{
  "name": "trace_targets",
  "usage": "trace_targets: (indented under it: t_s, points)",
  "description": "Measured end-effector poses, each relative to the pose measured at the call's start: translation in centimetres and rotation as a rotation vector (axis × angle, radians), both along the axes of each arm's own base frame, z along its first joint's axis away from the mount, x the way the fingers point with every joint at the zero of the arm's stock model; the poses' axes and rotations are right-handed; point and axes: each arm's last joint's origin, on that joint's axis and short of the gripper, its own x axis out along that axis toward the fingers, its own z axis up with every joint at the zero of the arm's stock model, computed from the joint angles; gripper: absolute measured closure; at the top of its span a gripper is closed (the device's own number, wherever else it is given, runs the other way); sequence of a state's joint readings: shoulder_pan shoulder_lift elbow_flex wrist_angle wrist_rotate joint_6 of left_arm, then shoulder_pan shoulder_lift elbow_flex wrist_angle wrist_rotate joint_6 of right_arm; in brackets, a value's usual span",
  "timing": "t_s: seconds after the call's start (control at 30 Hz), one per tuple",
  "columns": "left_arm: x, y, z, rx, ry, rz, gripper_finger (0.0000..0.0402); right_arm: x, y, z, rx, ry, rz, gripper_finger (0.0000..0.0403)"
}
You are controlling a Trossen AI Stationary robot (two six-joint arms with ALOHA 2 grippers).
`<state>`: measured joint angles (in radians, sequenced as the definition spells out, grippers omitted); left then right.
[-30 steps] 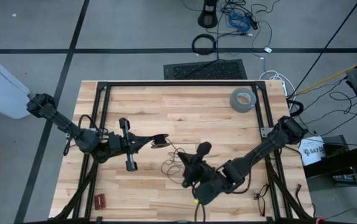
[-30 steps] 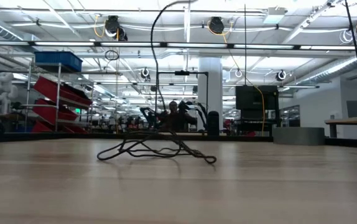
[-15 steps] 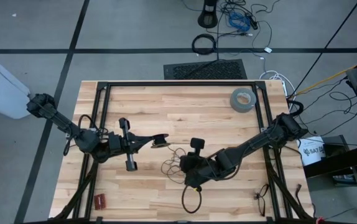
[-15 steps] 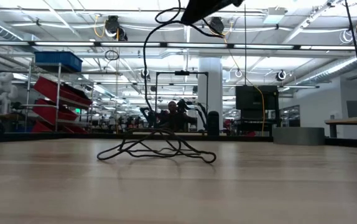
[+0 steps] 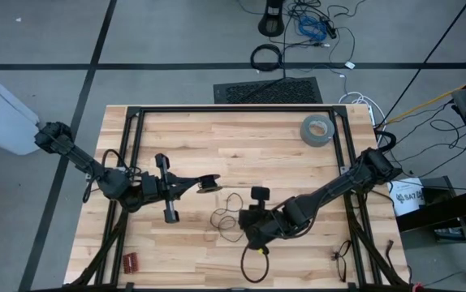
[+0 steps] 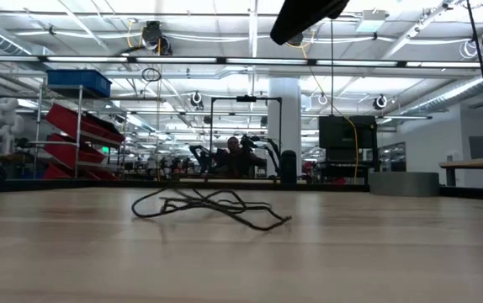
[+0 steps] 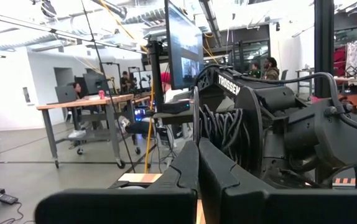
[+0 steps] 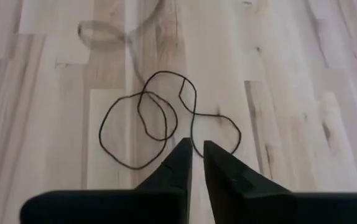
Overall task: Coil cords
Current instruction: Uncoil the black wire from the spool
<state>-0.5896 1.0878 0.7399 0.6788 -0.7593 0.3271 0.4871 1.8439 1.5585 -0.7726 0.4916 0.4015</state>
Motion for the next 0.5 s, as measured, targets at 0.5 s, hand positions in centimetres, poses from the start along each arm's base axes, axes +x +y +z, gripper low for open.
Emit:
trace_targets:
  t_s: [0.5]
  points:
    - [0.01, -0.01, -0.05, 0.002, 0.004, 0.000, 0.0401, 0.82, -0.48, 0.97, -0.277, -0.179, -0.092, 0.0333]
